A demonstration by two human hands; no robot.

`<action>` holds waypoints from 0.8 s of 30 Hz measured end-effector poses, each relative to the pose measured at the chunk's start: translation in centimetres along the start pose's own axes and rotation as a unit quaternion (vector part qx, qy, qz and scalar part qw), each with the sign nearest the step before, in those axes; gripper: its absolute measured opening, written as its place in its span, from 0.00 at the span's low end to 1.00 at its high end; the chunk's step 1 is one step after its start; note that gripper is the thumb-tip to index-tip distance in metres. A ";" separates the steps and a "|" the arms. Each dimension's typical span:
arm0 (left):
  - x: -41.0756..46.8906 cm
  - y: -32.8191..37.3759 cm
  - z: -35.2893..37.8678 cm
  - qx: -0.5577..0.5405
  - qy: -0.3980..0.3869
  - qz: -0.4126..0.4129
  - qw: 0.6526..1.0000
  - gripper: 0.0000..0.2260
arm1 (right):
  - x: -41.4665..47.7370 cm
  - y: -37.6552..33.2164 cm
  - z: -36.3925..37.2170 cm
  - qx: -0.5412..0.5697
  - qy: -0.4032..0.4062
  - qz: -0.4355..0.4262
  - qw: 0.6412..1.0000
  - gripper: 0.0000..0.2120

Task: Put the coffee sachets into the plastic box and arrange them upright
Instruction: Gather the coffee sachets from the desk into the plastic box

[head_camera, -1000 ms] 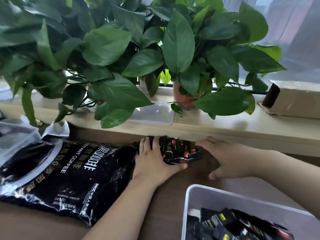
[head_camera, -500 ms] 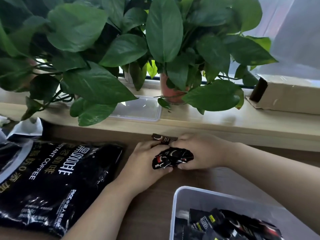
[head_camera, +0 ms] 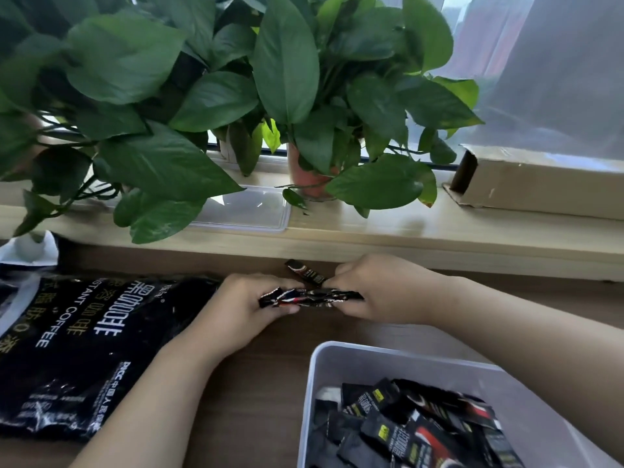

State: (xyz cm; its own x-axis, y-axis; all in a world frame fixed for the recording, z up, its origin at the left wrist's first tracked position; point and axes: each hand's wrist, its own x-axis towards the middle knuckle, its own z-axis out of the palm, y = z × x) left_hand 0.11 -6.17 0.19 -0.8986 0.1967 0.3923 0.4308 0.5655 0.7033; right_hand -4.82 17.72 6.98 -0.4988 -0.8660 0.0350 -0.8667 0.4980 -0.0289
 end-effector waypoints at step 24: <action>-2.3 17.4 3.8 0.093 -0.275 0.016 0.957 0.06 | -18.8 -9.3 -5.6 0.170 -0.041 0.301 0.938 0.14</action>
State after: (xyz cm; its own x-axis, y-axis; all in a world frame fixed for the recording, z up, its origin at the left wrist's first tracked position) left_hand 9.34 6.32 9.28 -0.8152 0.5792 0.0033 0.4822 0.6755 0.5579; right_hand 12.62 29.64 12.16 -0.8819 -0.4410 -0.1666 -0.3696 0.8662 -0.3362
